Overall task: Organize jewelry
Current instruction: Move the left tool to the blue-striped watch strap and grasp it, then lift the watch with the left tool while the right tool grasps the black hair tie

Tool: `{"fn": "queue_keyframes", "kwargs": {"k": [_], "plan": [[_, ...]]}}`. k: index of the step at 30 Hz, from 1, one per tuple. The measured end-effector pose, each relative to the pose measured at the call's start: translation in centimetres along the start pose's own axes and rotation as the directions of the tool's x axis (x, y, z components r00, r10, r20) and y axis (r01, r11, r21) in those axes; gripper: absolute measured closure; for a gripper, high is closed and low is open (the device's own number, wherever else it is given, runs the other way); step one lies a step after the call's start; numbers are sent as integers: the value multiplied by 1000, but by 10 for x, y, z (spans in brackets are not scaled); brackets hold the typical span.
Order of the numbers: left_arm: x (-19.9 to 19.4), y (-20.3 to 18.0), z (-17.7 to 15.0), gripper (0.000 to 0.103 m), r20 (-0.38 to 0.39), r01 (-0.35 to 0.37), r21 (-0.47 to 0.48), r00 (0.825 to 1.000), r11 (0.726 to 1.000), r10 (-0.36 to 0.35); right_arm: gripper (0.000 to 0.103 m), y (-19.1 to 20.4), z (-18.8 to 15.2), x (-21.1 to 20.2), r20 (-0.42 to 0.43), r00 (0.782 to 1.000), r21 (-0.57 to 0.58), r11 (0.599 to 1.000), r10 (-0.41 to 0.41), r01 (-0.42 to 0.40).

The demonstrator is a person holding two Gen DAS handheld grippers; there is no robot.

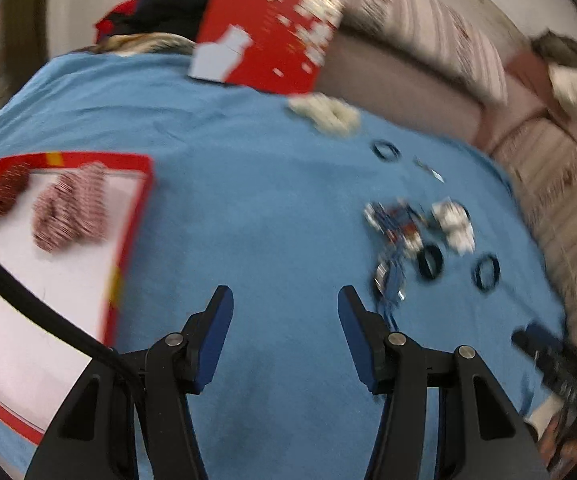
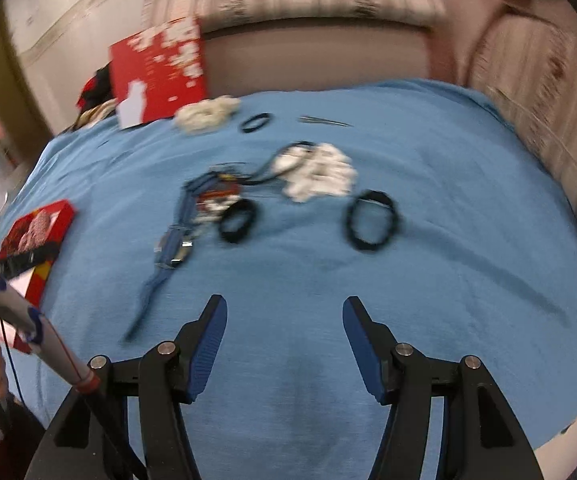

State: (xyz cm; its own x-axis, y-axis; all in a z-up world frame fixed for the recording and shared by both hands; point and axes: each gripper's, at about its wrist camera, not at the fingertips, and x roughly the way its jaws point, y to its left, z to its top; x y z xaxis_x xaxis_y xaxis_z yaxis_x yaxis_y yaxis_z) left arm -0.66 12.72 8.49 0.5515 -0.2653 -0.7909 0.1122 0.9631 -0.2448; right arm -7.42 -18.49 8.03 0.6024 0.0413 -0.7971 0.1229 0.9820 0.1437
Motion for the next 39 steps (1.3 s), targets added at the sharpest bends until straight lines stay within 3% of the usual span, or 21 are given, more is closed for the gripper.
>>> {"fn": "queue_keyframes", "kwargs": {"k": [8, 17, 23, 24, 26, 28, 29, 30, 32, 35, 39], "plan": [[29, -54, -20, 50, -74, 9, 99, 997, 995, -2, 37, -54, 0, 27, -28, 1000, 80, 997, -6, 8], [79, -95, -25, 50, -163, -1, 149, 986, 989, 26, 37, -75, 14, 55, -21, 1000, 102, 995, 19, -16], [96, -110, -25, 50, -151, -57, 205, 984, 977, 89, 37, -86, 30, 75, -6, 1000, 129, 992, 13, -12], [98, -113, -26, 51, -143, -71, 218, 984, 973, 104, 37, -86, 34, 79, -5, 1000, 132, 991, 12, -11], [98, -116, -26, 83, -127, -82, 231, 985, 969, 114, 37, -88, 40, 87, -6, 1000, 144, 990, 5, -4], [95, -114, -24, 84, -137, -43, 218, 988, 975, 75, 37, -89, 44, 95, -16, 1000, 157, 988, -3, 5], [92, -110, -23, 85, -150, -5, 191, 988, 982, 34, 42, -90, 46, 98, -21, 1000, 164, 986, -7, 11], [88, -105, -22, 85, -160, 33, 161, 987, 986, -7, 61, -91, 48, 101, -26, 1000, 165, 986, -16, 20], [75, -94, -19, 85, -154, 83, 109, 986, 991, -66, 86, -90, 49, 103, -37, 999, 152, 988, -32, 37], [53, -80, -15, 85, -125, 127, 53, 985, 990, -120, 92, -90, 48, 93, -21, 1000, 145, 989, -22, 25], [14, -53, -10, 85, -76, 185, -33, 979, 982, -187, 92, -82, 42, 71, 8, 1000, 107, 994, -29, 28]]}}
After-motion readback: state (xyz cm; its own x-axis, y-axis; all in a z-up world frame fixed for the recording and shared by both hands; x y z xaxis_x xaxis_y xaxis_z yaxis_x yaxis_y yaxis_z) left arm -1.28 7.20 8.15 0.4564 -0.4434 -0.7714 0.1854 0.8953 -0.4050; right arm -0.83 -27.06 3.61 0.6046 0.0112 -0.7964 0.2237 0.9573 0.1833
